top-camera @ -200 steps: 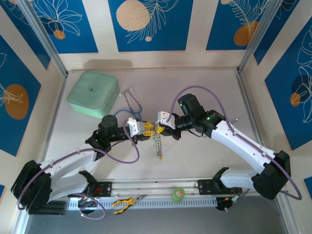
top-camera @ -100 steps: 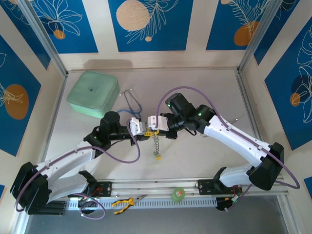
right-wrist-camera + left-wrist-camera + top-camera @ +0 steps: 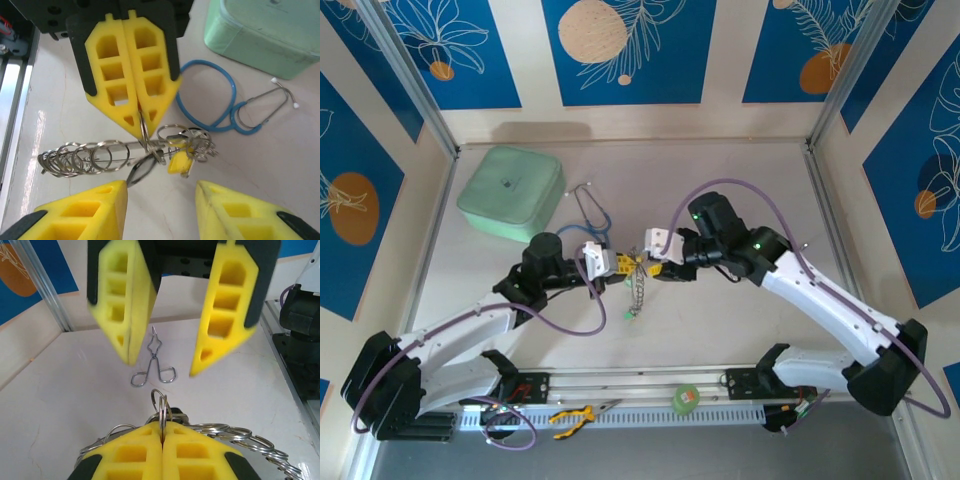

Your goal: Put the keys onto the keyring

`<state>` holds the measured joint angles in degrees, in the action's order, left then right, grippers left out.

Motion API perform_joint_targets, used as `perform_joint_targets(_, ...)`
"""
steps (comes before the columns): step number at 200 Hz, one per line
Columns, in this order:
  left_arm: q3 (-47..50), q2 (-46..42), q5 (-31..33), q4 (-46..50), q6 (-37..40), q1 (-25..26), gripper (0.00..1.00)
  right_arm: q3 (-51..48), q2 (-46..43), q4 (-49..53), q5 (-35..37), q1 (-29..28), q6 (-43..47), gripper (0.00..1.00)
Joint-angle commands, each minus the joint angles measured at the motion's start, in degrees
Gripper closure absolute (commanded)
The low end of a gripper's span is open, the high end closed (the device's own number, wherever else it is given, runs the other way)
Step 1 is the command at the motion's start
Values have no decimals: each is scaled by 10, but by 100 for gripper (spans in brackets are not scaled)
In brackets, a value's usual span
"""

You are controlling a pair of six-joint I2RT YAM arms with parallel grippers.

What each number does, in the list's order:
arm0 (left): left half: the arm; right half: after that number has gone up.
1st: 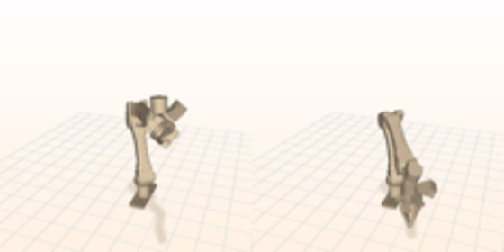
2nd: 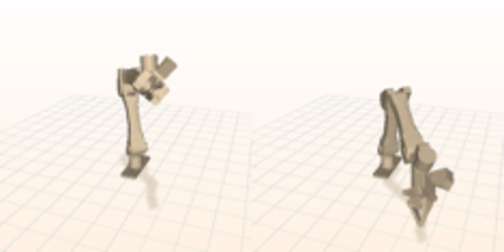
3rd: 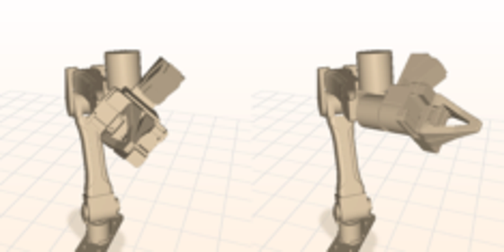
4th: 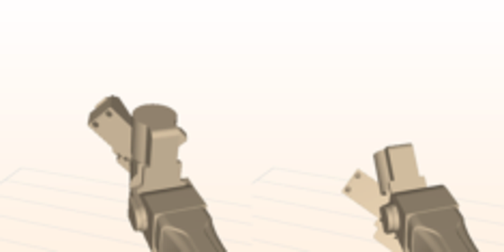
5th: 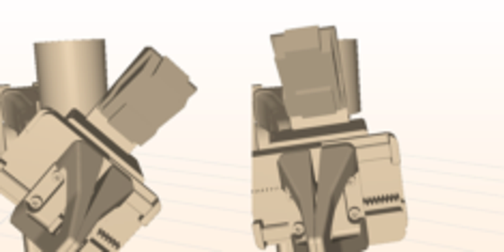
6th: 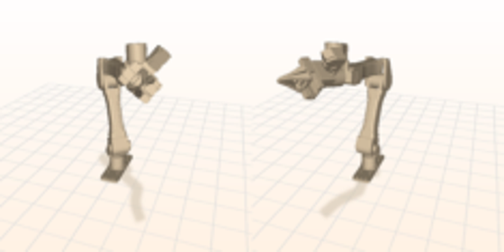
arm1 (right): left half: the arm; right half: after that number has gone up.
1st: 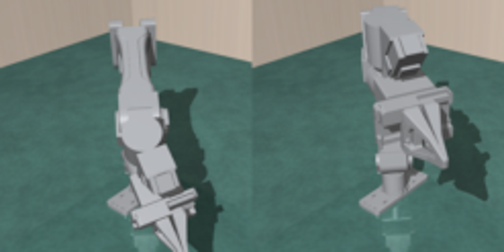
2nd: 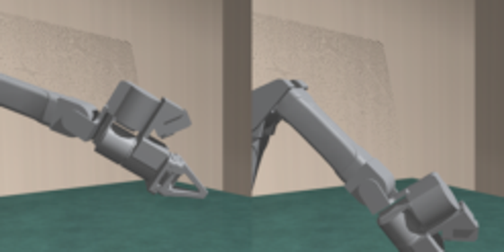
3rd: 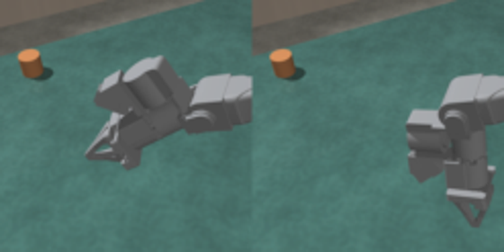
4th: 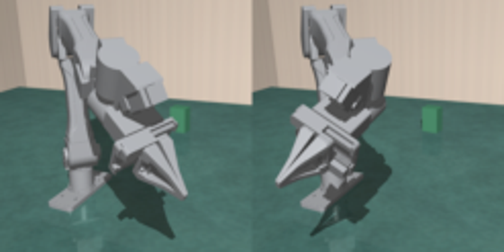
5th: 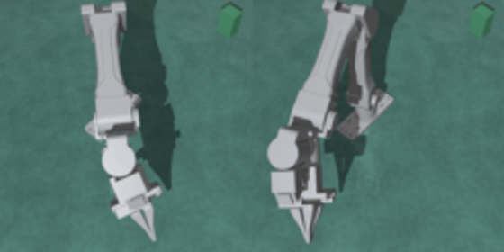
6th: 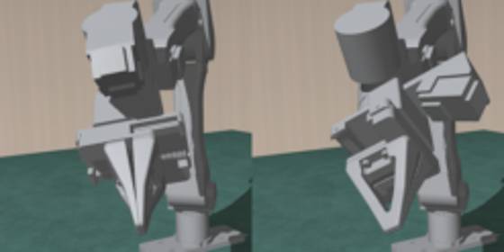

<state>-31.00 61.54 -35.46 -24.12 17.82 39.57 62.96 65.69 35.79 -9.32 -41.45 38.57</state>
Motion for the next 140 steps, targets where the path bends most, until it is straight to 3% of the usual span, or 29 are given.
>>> perform_joint_targets(1,10,-13,-7,-77,-23,4,100,-22,-10,-39,-49,2,-37,60)
perform_joint_targets(113,25,-12,-15,-120,-46,4,100,-38,26,-72,-68,2,-67,61)
perform_joint_targets(140,28,-12,-24,-128,-49,4,100,-38,27,-75,-57,5,-67,66)
